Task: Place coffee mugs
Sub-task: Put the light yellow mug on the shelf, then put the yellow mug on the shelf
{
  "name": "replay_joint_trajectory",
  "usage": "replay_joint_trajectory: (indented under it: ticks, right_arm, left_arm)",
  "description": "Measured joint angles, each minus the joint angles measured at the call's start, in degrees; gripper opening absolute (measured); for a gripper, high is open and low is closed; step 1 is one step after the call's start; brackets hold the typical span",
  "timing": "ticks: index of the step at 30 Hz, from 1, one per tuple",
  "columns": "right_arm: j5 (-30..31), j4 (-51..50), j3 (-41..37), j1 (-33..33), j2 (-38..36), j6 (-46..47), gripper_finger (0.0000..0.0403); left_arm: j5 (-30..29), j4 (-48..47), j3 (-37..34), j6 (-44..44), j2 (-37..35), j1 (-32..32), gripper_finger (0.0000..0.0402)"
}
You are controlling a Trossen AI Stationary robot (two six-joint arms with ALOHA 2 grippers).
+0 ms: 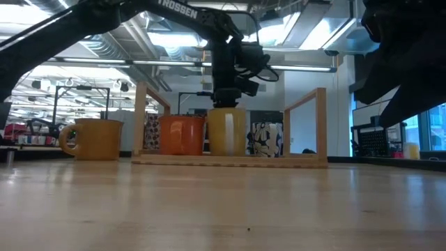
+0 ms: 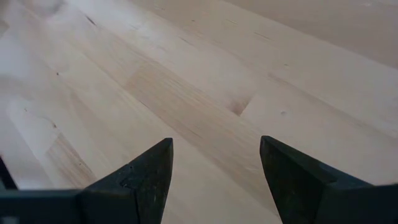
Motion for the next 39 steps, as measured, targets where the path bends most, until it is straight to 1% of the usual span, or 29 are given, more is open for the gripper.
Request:
replay_joint_trajectory:
  ticks: [4,8,10,12,14,20,21,23,25,27,30,33,36,39]
  right_arm:
    - [0.0,0.1,0.0,0.0,0.0,0.0,0.0229]
    - [0.0,0.2,0.0,0.0,0.0,0.0,0.0229]
    - [0.0,0.2,0.0,0.0,0.0,0.0,0.0229]
    - [0.0,0.3,0.0,0.0,0.0,0.0,0.0229]
    - [0.1,0.4,0.0,0.0,0.0,0.0,0.0229]
    - [0.1,0.4,0.0,0.0,0.0,-0.2,0.0229]
    - [0.1,0.4,0.0,0.0,0.0,-0.2,0.0229]
    - [0.1,0.4,0.0,0.0,0.0,-0.3,0.0229]
    - [0.1,0.4,0.0,0.0,0.0,-0.8,0.0229]
    - [0.1,0.6,0.0,0.0,0.0,-1.6,0.0229]
    - [0.1,0.9,0.0,0.0,0.0,-2.4,0.0229]
    - [0.1,1.2,0.0,0.0,0.0,-3.1,0.0229]
    - [0.1,1.2,0.0,0.0,0.0,-3.3,0.0229]
    - [0.0,1.0,0.0,0.0,0.0,-3.3,0.0229]
  left_arm:
    - [1.9,-0.1,0.0,0.7,0.0,0.0,0.006]
    - [2.1,0.1,0.0,1.3,0.0,-0.1,0.0089]
    - [1.7,0.3,0.0,2.2,0.0,-0.2,0.0104]
    - [-0.6,-0.3,0.6,2.6,0.0,-0.5,0.0116]
    - [-2.7,-1.7,2.3,2.7,0.0,-0.8,0.012]
    - [-4.6,-7.9,10.6,1.8,0.0,-2.1,0.0122]
    - [-4.8,-7.9,11.0,1.5,-0.3,-2.2,0.0122]
    - [-5.2,-7.1,9.7,0.8,-2.4,-2.3,0.0123]
    - [-5.3,-7.5,10.2,0.0,-3.6,-2.5,0.0123]
    - [-3.8,-9.9,10.4,-1.4,-5.3,-2.2,0.0123]
    - [-1.4,-10.8,10.5,-4.0,-8.9,-2.4,0.0123]
    - [-0.5,-11.9,10.2,-5.5,-13.5,-2.2,0.0123]
    - [-0.6,-12.8,8.2,-7.0,-18.7,-1.1,0.0123]
    - [-0.8,-12.8,3.6,-7.8,-24.7,0.5,0.0123]
